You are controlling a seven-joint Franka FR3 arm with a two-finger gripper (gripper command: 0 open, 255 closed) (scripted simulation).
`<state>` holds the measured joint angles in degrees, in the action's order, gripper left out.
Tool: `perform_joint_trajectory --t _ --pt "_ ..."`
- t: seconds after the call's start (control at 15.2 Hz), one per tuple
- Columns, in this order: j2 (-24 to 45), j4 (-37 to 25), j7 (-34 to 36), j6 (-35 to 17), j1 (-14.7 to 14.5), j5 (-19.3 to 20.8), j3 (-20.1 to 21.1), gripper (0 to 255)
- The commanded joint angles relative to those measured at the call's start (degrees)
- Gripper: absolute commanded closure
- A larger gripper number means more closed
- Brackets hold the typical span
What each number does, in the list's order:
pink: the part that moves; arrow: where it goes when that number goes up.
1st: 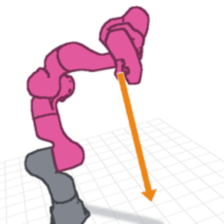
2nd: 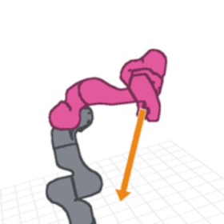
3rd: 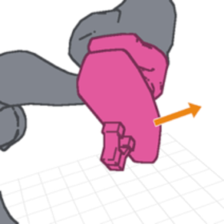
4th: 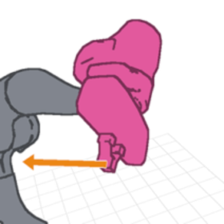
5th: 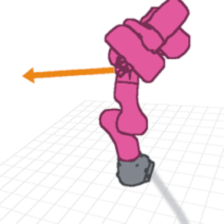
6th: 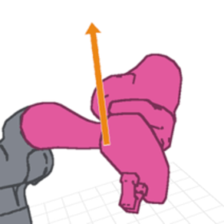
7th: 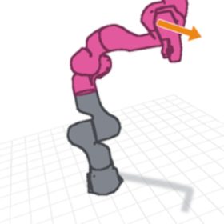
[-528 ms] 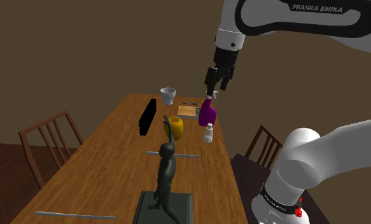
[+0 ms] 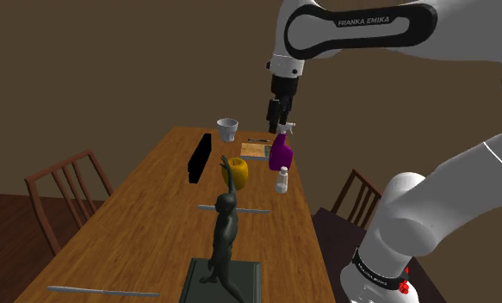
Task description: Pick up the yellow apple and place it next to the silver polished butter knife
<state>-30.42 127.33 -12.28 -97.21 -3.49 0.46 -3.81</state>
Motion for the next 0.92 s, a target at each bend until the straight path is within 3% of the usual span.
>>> perform_joint_trajectory --t 0.0,0.4,0.86 --pt "4.8 -2.6 -5.9 -0.7 -1.2 0.3 -1.5 0" --pt "20.2 -11.6 -22.5 -2.4 -3.8 0.1 -4.4 0" --pt "37.7 -24.5 -39.7 -2.0 -5.2 -0.4 -3.9 0"
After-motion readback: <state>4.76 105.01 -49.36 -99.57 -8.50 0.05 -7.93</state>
